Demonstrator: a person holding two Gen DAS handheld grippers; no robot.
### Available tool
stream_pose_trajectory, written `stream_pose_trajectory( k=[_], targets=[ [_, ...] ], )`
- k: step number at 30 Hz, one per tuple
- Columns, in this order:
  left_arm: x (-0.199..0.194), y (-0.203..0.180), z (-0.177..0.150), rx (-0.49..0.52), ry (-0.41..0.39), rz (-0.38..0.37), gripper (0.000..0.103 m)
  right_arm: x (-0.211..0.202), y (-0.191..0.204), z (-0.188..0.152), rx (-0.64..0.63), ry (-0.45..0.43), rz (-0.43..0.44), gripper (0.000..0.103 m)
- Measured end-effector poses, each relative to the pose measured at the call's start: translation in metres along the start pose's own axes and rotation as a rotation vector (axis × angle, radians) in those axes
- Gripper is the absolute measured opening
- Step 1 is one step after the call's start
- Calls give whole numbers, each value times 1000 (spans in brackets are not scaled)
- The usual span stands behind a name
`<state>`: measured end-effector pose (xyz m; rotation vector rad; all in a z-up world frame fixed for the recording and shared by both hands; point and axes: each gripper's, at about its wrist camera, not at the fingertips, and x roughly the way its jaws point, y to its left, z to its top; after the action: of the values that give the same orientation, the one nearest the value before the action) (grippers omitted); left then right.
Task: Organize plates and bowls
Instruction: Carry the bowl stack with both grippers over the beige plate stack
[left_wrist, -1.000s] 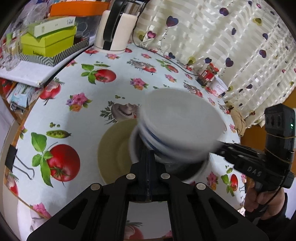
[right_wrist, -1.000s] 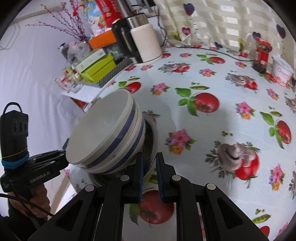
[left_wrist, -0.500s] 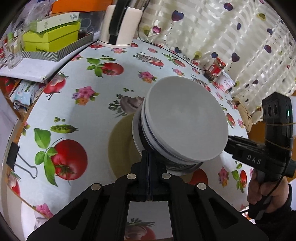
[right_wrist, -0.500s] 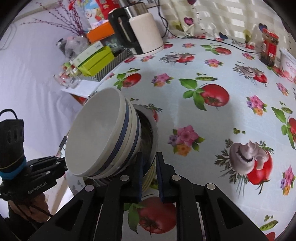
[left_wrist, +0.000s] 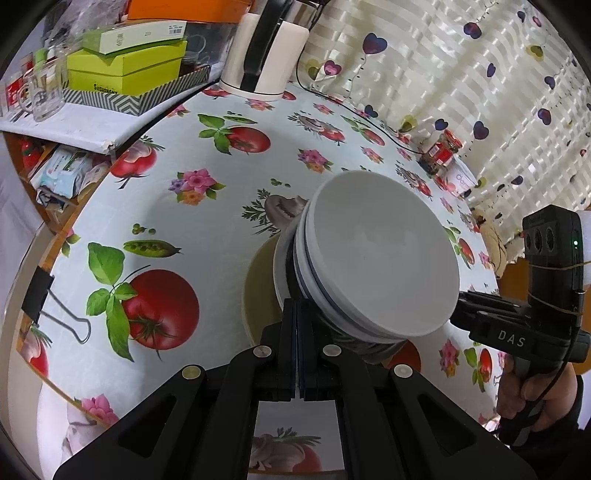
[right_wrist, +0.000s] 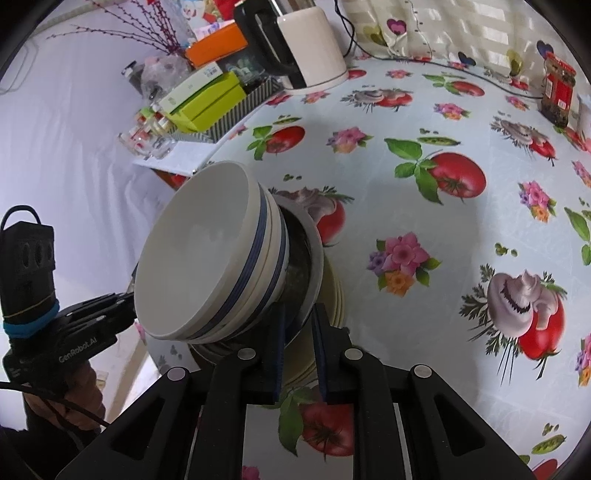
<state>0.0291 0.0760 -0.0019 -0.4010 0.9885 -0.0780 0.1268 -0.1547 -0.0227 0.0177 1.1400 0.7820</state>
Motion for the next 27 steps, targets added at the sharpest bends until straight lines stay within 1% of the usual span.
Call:
stream_pose_trajectory(
  k=[8,15,17,18,22,25,27],
  targets=[
    [-5,10,-1,-23,-10,8,0,4,8,-4,9,45,22,15],
    [-5,13,-2,-30,-17,0,0,4,10,-7,-12,47,44,18],
    [-6,15,-3,-30,-20,5,0,2,9,-8,-22,39,33,25],
    [-6,16,-4,-33,-17,4,0,0,9,-9,-25,35,27,26],
    [-8,20,-6,-41,-23,1,2,-8,0,-10,-16,13,26,29],
    [-9,23,-8,-51,-24,8,2,-21,-8,-11,-11,-20,46,34],
    [-10,24,-9,-54,-28,7,2,-35,-14,-11,-11,-61,79,36]
  ],
)
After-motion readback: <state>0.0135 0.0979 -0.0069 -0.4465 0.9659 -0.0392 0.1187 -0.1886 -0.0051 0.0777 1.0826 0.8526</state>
